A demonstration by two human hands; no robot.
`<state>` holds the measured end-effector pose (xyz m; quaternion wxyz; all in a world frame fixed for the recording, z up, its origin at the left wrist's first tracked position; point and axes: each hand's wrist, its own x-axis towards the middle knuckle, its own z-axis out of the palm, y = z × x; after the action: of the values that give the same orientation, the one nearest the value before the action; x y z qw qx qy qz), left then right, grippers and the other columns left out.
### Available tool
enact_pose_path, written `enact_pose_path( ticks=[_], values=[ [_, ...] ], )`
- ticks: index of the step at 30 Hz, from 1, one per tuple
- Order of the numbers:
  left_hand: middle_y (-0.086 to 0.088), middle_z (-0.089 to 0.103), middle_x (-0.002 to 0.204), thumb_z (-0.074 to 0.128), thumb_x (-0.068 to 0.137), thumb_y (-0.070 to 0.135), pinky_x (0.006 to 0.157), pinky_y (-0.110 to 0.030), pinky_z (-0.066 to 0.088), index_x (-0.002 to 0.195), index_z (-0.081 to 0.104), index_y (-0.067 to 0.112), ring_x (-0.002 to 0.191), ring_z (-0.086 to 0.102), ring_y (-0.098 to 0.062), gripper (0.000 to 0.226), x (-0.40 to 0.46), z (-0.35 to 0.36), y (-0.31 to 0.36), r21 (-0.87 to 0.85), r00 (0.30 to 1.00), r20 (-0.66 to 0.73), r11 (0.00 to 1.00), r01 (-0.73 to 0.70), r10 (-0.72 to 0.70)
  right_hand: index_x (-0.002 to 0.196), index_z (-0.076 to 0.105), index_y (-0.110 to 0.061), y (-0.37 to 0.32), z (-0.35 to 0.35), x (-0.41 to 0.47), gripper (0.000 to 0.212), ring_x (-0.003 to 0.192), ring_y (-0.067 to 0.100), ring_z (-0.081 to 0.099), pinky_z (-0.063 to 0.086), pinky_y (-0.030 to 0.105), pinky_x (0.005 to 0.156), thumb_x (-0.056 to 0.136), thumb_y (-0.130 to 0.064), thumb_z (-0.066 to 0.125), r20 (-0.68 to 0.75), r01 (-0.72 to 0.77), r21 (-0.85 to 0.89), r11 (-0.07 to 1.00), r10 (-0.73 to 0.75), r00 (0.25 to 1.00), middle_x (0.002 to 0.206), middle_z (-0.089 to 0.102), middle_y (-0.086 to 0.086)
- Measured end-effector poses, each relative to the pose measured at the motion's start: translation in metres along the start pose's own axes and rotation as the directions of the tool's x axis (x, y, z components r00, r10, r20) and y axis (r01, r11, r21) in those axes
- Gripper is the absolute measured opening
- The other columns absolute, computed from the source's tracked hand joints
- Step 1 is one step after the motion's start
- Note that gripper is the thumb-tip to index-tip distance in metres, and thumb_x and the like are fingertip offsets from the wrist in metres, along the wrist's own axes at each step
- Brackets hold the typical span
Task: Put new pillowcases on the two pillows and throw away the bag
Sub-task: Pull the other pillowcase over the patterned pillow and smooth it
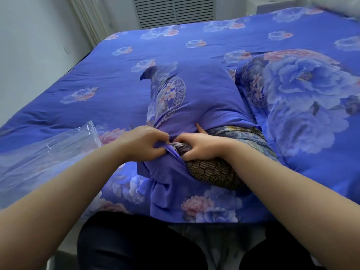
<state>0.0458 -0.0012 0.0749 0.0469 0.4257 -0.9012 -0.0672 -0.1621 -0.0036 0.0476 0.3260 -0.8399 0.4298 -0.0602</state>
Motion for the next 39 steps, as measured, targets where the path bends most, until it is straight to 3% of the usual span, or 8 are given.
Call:
enact_pose_path(
  ticks=[6,11,15,19,24,29,34,39],
  values=[
    [0.000,0.059,0.071,0.034,0.069,0.053,0.081,-0.028,0.033,0.081,0.060,0.024,0.071,0.049,-0.018,0.041,-0.001,0.006,-0.004,0.022,0.991,0.128,1.000,0.021,-0.023,0.101,0.065,-0.017,0.008,0.012,-0.041,0.015,0.096,0.003,0.064,0.034,0.043,0.109,0.088,-0.012,0.061,-0.442,0.168,0.375,0.912,0.016,0.897,0.099,0.072,-0.007],
    [0.003,0.056,0.080,0.039,0.067,0.059,0.097,-0.037,0.031,0.075,0.059,0.022,0.093,0.051,-0.019,0.043,0.008,-0.005,-0.005,0.277,0.923,0.205,0.924,0.265,-0.326,0.109,0.061,-0.018,0.018,0.009,-0.070,0.026,0.108,0.022,0.053,0.039,0.046,0.100,0.087,-0.032,0.060,-0.856,-0.200,0.110,0.974,0.195,0.478,0.114,0.060,0.001],
    [-0.002,0.036,0.132,0.066,0.068,0.043,0.112,-0.051,0.017,0.116,0.050,0.026,0.126,0.027,-0.025,0.054,-0.011,0.020,0.025,0.358,0.892,-0.118,0.820,0.447,-0.435,0.141,0.028,-0.019,0.034,0.002,-0.094,0.094,0.130,0.029,0.037,0.031,0.042,0.106,0.070,-0.074,0.056,-0.554,-0.494,0.368,0.788,0.613,0.564,0.143,0.034,0.009],
    [-0.003,0.030,0.150,0.049,0.069,0.024,0.112,-0.054,0.022,0.143,0.031,0.031,0.138,0.027,-0.029,0.076,-0.036,0.052,0.079,0.323,0.908,-0.410,0.917,0.235,-0.088,0.145,0.025,-0.017,0.062,-0.002,-0.117,0.123,0.126,0.025,0.047,0.037,0.036,0.103,0.048,-0.089,0.049,-0.280,-0.543,0.474,0.693,0.703,0.653,0.142,0.044,0.006],
    [-0.003,0.005,0.160,0.067,0.057,0.064,0.115,-0.057,0.011,0.148,0.007,0.040,0.145,0.003,-0.038,0.112,-0.024,0.082,0.150,0.344,0.963,-0.202,0.934,-0.101,0.178,0.134,0.049,-0.020,0.075,0.002,-0.125,0.122,0.111,0.021,0.059,0.043,0.039,0.101,0.044,-0.100,0.037,-0.232,-0.415,0.637,0.650,0.675,0.700,0.122,0.063,0.005],
    [-0.012,0.052,0.137,0.057,0.066,0.033,0.094,-0.040,0.045,0.143,0.037,0.022,0.112,0.058,-0.033,0.081,0.021,0.061,0.125,0.123,0.888,-0.459,0.992,0.031,0.029,0.081,0.062,-0.012,0.063,-0.002,-0.126,0.051,0.062,0.015,0.062,0.048,0.025,0.058,0.099,-0.047,0.031,-0.296,0.138,0.950,0.281,0.664,0.687,0.060,0.068,-0.001],
    [-0.021,0.067,0.106,0.058,0.086,0.030,0.072,-0.043,0.045,0.134,0.046,0.019,0.093,0.060,-0.045,0.051,0.050,0.015,0.082,-0.261,0.770,-0.489,0.911,0.319,-0.409,0.098,0.064,-0.012,0.063,0.033,-0.102,0.016,0.086,0.009,0.059,0.045,0.023,0.080,0.086,-0.012,0.054,-0.840,0.068,0.315,0.947,0.245,0.485,0.091,0.068,-0.007],
    [-0.021,0.062,0.117,0.053,0.092,0.038,0.080,-0.040,0.043,0.140,0.034,0.017,0.105,0.057,-0.040,0.056,0.068,-0.001,0.053,-0.380,0.756,-0.427,0.857,0.347,-0.495,0.120,0.057,-0.015,0.070,0.043,-0.066,0.054,0.113,0.032,0.053,0.046,0.043,0.088,0.069,-0.027,0.068,-0.682,-0.286,-0.450,0.846,-0.119,0.721,0.118,0.059,0.005]
  ],
)
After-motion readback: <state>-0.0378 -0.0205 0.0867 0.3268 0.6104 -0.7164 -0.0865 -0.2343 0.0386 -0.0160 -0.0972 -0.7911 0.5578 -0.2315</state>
